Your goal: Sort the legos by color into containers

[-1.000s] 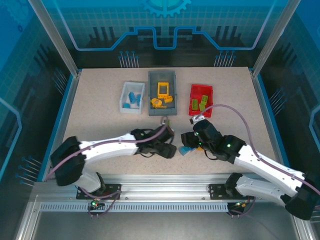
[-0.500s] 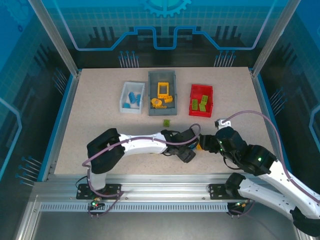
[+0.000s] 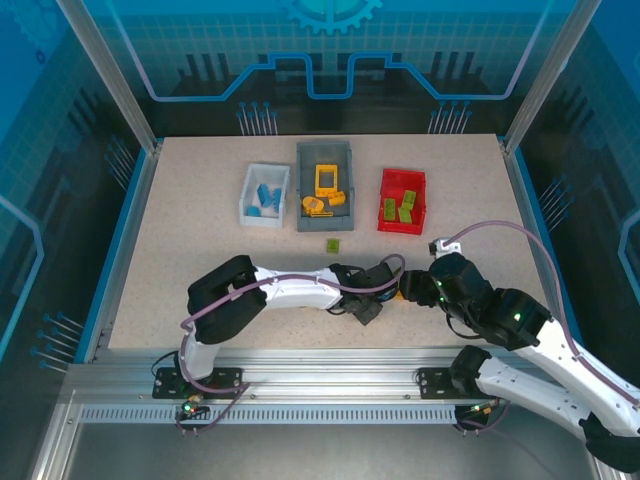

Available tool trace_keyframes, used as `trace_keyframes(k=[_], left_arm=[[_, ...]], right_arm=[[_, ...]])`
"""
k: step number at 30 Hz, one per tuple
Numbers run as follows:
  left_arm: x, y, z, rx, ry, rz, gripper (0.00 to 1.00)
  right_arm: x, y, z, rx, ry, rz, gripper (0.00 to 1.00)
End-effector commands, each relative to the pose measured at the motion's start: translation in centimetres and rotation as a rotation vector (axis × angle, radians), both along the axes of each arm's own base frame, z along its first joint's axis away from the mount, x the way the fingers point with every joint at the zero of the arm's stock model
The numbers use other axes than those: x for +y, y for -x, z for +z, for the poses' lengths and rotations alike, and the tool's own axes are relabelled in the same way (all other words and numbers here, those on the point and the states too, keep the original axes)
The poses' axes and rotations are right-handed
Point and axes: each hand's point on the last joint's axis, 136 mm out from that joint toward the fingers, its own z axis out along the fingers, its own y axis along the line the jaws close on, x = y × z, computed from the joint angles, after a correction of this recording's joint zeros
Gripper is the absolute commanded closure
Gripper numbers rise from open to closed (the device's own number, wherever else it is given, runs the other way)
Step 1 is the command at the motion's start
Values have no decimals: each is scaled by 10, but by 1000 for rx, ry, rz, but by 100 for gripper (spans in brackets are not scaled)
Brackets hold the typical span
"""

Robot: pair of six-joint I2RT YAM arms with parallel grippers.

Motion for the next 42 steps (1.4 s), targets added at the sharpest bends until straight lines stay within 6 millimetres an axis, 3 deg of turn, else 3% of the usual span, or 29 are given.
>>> trace_keyframes(k=[1, 6, 13, 19, 23, 27, 32, 37, 39, 42], left_arm=[[2, -8, 34, -61, 58, 28, 74], [39, -18, 76, -69, 123, 147, 74], [141, -70, 123, -94, 157, 409, 73], [235, -133, 128, -95, 170, 729, 73], [273, -176, 117, -71, 164, 863, 73], [295, -216, 95, -31, 137, 939, 73], [304, -252, 72, 31, 133, 983, 72], [302, -260, 60, 78, 136, 1001, 66], [300, -259, 59, 87, 146, 1006, 51], [298, -256, 68, 86, 168, 1002, 40]], right_arm=[[7, -2, 4, -7, -23, 27, 35], [33, -5, 4, -20, -51, 153, 35], [107, -21, 19, -99, -60, 414, 34], [163, -46, 38, -140, -42, 477, 34], [179, -58, 34, -125, -45, 467, 34], [190, -64, 27, -95, -44, 467, 34], [192, -65, 21, -75, -48, 457, 33], [191, -65, 16, -61, -48, 449, 33], [189, -64, 14, -56, -45, 445, 33], [187, -65, 12, -49, -41, 438, 32]])
